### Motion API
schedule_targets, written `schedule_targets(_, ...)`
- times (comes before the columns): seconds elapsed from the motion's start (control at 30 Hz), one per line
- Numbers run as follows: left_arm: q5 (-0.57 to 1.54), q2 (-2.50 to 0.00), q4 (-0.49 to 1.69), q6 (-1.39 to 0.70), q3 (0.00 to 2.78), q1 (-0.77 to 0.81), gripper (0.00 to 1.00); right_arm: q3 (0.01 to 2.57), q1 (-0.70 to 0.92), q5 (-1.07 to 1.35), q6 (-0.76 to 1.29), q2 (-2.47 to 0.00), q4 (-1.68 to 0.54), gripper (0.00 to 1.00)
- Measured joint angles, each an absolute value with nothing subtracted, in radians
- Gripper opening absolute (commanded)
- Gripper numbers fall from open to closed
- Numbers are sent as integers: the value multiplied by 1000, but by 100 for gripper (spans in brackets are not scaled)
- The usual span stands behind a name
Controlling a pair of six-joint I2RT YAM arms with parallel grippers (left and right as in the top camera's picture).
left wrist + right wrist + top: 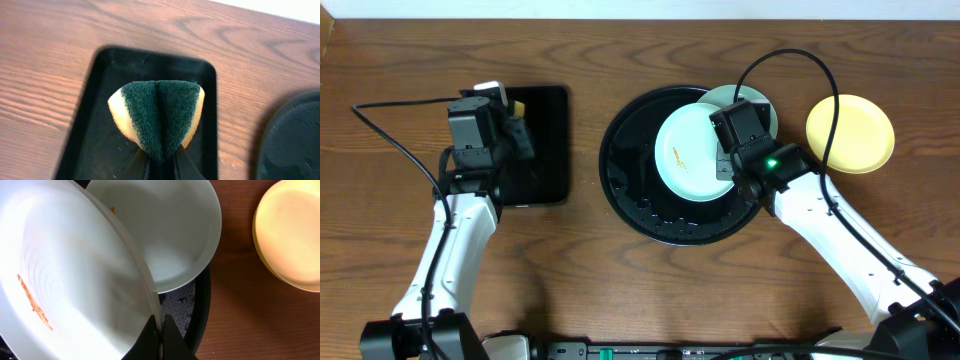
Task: Clean dirty plates on tray and stack at the side
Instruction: 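Carry the sponge with the left gripper to the tilted blue plate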
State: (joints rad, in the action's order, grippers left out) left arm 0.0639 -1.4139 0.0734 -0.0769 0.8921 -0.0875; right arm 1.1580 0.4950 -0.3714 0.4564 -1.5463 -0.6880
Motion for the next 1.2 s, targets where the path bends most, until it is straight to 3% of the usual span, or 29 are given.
schedule_targets(0.1,-10,-1457,30,-70,892,-91,7,1158,495,-371,456,-1546,-687,1)
schedule_targets(0.73,23,-1521,-22,-186,888,-90,7,1158,495,-371,456,-1546,-687,1)
schedule_targets(1.2,178,-1434,-80,-156,888,-92,7,1158,495,-371,475,-1546,-692,1)
